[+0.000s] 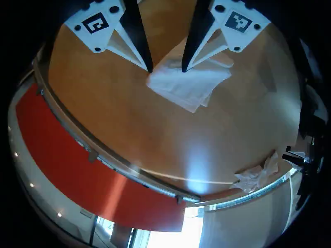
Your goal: Fold towel
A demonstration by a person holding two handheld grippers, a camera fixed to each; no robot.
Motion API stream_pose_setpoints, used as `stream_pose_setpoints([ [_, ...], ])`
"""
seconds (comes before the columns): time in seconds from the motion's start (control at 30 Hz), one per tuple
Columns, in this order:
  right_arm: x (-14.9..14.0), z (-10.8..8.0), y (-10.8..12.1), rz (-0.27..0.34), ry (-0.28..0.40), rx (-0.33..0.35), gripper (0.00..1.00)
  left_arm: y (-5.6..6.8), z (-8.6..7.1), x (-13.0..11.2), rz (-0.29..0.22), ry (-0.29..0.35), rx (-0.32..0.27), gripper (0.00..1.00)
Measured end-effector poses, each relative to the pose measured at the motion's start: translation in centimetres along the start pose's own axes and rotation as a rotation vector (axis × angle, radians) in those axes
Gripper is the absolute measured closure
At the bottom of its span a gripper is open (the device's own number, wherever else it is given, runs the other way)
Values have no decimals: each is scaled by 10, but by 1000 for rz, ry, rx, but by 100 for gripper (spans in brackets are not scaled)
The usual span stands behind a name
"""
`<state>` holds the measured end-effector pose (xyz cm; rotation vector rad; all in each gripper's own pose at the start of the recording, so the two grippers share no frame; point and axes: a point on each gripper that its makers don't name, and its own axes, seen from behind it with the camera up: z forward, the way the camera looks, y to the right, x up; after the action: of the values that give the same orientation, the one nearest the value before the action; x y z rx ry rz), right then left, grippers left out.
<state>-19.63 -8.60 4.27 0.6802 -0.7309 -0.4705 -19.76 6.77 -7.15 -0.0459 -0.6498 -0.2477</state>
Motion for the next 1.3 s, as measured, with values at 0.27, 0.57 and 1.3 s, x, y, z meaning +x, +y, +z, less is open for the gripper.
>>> stream_pose_setpoints([
  [0.27,-11,-3,6,-3,-23,3,44,1,1,1,2,-1,0,11],
  [0.57,-22,-1,8,5,-52,18,46,3,4,2,7,-6,-2,11],
  [1.3,-44,9,-2,58,-72,90,96,8,10,6,19,-8,-7,11],
])
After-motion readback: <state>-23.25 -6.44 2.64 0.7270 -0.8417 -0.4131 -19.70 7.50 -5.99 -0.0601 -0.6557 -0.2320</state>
